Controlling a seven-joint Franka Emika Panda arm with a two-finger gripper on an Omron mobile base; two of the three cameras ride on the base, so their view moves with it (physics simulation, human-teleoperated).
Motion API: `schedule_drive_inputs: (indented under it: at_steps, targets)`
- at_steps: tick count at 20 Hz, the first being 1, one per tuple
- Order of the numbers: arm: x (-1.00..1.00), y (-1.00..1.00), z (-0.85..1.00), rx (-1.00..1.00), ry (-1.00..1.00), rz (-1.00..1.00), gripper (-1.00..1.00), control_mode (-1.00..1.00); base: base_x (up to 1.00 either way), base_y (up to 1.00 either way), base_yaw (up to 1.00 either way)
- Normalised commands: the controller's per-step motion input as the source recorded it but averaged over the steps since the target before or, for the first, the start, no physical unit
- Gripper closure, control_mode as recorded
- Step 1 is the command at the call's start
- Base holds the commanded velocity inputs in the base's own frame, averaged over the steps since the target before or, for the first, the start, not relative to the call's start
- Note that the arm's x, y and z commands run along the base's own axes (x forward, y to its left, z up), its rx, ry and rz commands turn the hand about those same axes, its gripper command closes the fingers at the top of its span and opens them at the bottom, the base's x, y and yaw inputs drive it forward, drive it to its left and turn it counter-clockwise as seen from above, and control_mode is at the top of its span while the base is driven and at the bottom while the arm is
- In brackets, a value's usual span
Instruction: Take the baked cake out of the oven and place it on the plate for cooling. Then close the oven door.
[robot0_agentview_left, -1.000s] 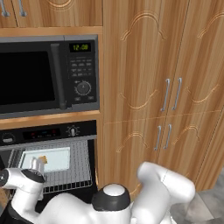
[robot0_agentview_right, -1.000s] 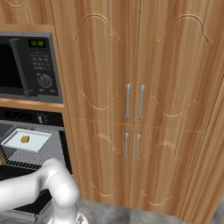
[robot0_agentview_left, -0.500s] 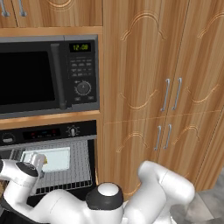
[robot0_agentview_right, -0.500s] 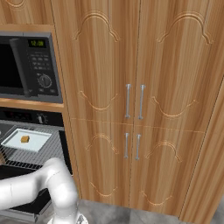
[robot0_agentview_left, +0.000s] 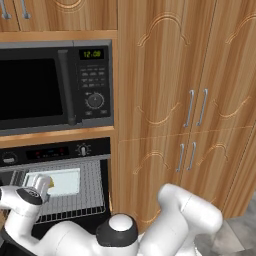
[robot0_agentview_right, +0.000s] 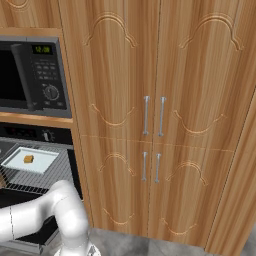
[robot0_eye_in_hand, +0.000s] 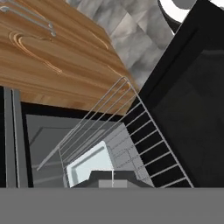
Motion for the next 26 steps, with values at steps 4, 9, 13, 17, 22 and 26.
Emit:
schedule_drive_inputs:
  at_steps: [4, 9, 13, 17, 22, 26]
  targets:
    - [0.14, -0.09, -0.04, -0.07, -0.01, 0.0, -1.0, -1.0, 0.0, 0.0, 0.0]
    - [0.0, -0.05, -0.04, -0.27, 0.0, 0.17, -1.0, -1.0, 0.0, 0.0, 0.0]
    - [0.0, -0.04, 0.02, -0.32, 0.0, 0.34, -1.0, -1.0, 0.0, 0.0, 0.0]
    - [0.02, -0.1, 0.11, -0.32, 0.16, 0.44, -1.0, -1.0, 0.0, 0.0, 0.0]
    - [0.11, -0.13, 0.11, -0.3, 0.45, 0.46, -1.0, -1.0, 0.0, 0.0, 0.0]
    - [0.2, -0.15, 0.1, -0.34, 0.56, 0.44, -1.0, -1.0, 0.0, 0.0, 0.0]
